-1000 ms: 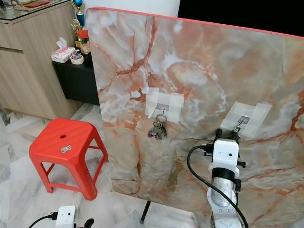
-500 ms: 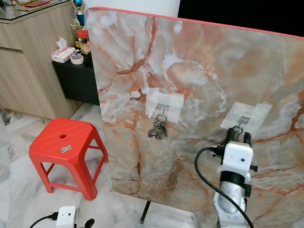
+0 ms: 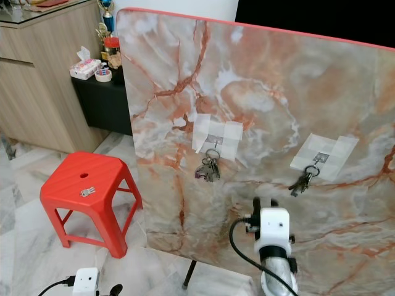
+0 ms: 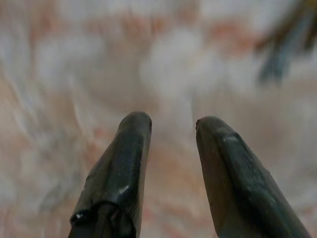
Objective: Hang keys on a hook
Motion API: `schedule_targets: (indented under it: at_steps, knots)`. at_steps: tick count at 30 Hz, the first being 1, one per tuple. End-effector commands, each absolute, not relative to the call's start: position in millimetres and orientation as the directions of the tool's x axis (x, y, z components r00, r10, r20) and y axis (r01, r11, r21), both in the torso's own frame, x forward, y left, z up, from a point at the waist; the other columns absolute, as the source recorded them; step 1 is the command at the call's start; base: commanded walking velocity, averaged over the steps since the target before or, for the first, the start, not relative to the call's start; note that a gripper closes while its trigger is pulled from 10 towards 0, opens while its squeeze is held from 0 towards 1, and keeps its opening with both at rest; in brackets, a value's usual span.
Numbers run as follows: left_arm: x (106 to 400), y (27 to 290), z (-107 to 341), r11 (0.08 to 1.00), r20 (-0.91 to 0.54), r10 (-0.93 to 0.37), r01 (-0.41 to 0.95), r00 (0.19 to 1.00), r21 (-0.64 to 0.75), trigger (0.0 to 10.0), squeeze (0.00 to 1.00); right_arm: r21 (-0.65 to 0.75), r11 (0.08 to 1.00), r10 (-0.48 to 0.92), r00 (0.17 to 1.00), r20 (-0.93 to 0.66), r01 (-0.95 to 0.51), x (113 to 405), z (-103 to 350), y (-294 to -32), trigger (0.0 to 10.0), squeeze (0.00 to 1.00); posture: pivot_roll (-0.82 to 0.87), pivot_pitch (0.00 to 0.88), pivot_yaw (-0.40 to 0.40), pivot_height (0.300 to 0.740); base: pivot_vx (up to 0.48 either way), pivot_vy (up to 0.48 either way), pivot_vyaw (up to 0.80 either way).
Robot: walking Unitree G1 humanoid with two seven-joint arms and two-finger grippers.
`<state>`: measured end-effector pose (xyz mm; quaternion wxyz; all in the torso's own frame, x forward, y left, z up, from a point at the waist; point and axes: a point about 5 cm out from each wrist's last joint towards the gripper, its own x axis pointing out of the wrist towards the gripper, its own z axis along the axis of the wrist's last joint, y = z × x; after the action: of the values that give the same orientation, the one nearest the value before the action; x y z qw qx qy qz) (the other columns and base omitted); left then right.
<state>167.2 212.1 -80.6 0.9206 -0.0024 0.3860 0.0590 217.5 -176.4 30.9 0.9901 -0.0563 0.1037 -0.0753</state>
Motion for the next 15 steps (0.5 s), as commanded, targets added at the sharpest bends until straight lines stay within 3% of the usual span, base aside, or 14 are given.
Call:
schedule_targets:
  at_steps: [1, 2, 3, 5, 6, 9, 10, 15]
  knots:
    - [162.1, 209.5, -83.9, 0.994, -0.730, 0.099, -0.100, 0.677, 0.042, 10.0, 0.00, -0.124, 0.981, -0.175, 0.954, -0.243, 0.148, 212.8, 22.5, -183.0, 10.0, 0.00, 0.04, 0.000, -0.108, 0.740, 0.000, 0.000, 0.00]
    - [162.1, 209.5, -83.9, 0.994, -0.730, 0.099, -0.100, 0.677, 0.042, 10.0, 0.00, -0.124, 0.981, -0.175, 0.954, -0.243, 0.148, 212.8, 22.5, -183.0, 10.0, 0.00, 0.04, 0.000, -0.108, 0.740, 0.000, 0.000, 0.00]
    - [162.3, 209.9, -83.7, 0.994, -0.730, 0.099, -0.098, 0.677, 0.045, 10.0, 0.00, -0.104, 0.979, -0.204, 0.908, -0.366, 0.178, 201.9, -0.3, -187.5, 10.0, 0.00, 0.04, 0.000, -0.105, 0.740, 0.000, 0.000, 0.00]
    - [162.4, 210.3, -83.6, 0.994, -0.730, 0.100, -0.096, 0.676, 0.047, 10.0, 0.00, -0.065, 0.972, -0.230, 0.857, -0.461, 0.226, 192.6, -18.1, -190.1, 10.0, 0.00, 0.03, 0.000, -0.101, 0.740, 0.000, 0.000, 0.00]
    - [162.5, 210.6, -83.6, 0.994, -0.731, 0.100, -0.095, 0.675, 0.049, 10.0, 0.00, 0.013, 0.958, -0.238, 0.817, -0.525, 0.287, 186.7, -32.7, -190.4, 10.0, 0.00, 0.03, 0.000, -0.099, 0.740, 0.000, 0.000, 0.00]
    - [162.5, 210.6, -83.6, 0.994, -0.731, 0.101, -0.093, 0.675, 0.051, 10.0, 0.00, 0.037, 0.943, -0.248, 0.770, -0.588, 0.331, 180.7, -46.4, -191.1, 10.0, 0.00, 0.03, 0.000, -0.099, 0.740, 0.000, 0.000, 0.00]
    - [163.3, 210.8, -83.3, 0.994, -0.731, 0.102, -0.090, 0.675, 0.055, 10.0, 0.00, 0.033, 0.927, -0.245, 0.672, -0.698, 0.373, 167.4, -70.3, -190.4, 10.0, 0.00, 0.05, 0.000, -0.085, 0.740, 0.000, 0.000, 0.00]
    - [166.7, 218.8, -80.4, 0.993, -0.725, 0.117, -0.085, 0.678, 0.081, 10.0, 0.00, 0.013, 0.947, -0.200, 0.623, -0.756, 0.320, 154.8, -85.1, -183.7, 10.0, 0.00, 0.06, 0.000, -0.067, 0.740, 0.000, 0.000, 0.00]
